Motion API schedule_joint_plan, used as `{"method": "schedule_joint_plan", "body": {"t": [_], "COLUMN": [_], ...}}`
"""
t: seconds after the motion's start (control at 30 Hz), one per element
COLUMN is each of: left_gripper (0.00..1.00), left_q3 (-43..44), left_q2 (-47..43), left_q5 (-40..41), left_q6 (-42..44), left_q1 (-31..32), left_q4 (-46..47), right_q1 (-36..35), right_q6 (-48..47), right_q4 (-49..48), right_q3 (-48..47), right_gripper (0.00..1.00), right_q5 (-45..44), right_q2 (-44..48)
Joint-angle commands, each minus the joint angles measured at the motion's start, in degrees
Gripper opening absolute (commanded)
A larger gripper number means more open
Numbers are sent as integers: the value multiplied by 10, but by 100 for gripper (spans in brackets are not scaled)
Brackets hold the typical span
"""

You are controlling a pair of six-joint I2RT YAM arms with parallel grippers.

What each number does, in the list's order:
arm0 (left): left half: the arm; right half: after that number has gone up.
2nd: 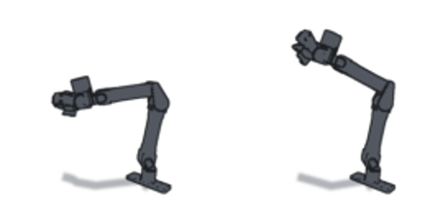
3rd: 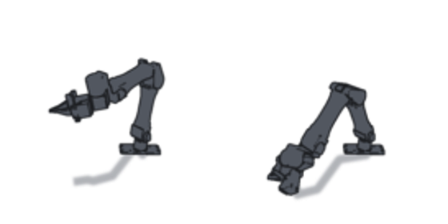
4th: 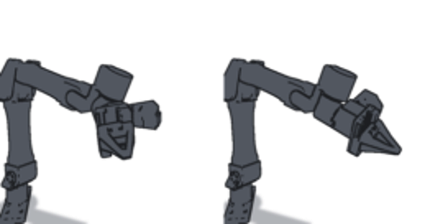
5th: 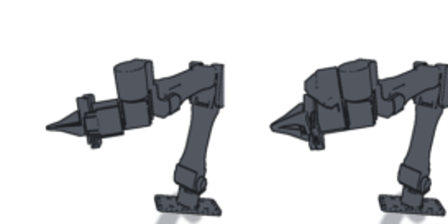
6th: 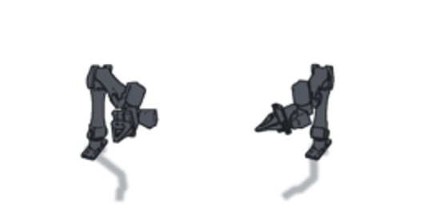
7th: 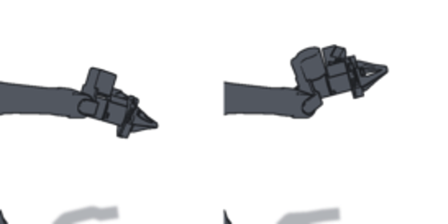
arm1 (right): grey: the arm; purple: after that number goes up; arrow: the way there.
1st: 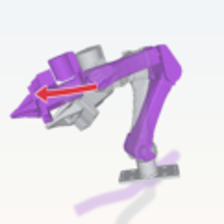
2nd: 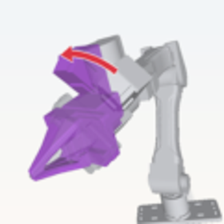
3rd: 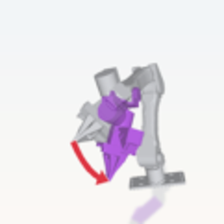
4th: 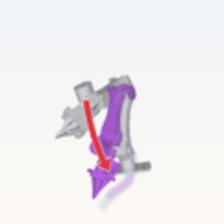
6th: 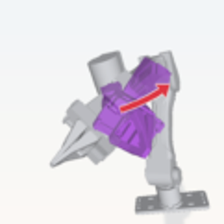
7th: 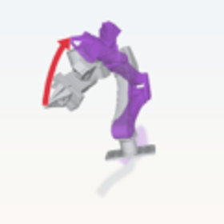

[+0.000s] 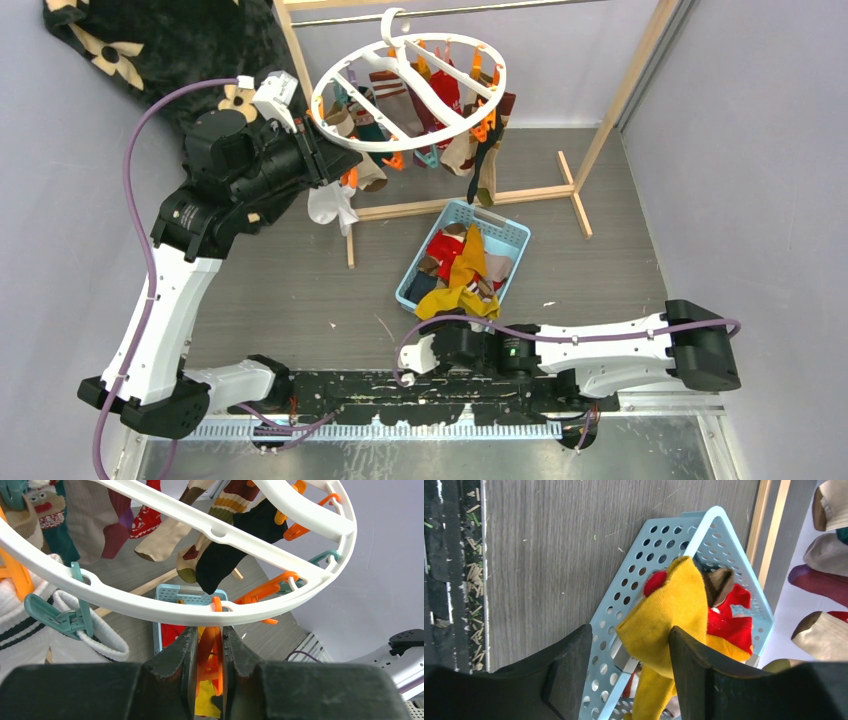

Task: Clip the socks to the hanger
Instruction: Pick up the sock from the bin.

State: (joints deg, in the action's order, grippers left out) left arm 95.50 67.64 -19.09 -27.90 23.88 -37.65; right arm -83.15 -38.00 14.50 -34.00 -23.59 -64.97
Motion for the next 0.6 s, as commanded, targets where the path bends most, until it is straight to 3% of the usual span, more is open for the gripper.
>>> {"method": "schedule_joint_plan", "body": {"t": [0.0, 0.37, 0.57], "left_gripper": [6, 6, 6], "left_q3": [5, 6, 9], "left_q2": [-8, -8, -7], "left_q5": [4, 5, 5], "left_q6": [15, 15, 18], "left_q1": [-5, -5, -5], "left_q4": [-30, -29, -34], "right_q1": [-4, -4, -4], "right_q6": [-36, -33, -21], "right_q4": [-68, -101, -106], "right_q3": [5, 16, 9], "right_gripper": [61, 37, 8], "right_q5": [-29, -35, -44], "right_q2": [1, -18, -4]}}
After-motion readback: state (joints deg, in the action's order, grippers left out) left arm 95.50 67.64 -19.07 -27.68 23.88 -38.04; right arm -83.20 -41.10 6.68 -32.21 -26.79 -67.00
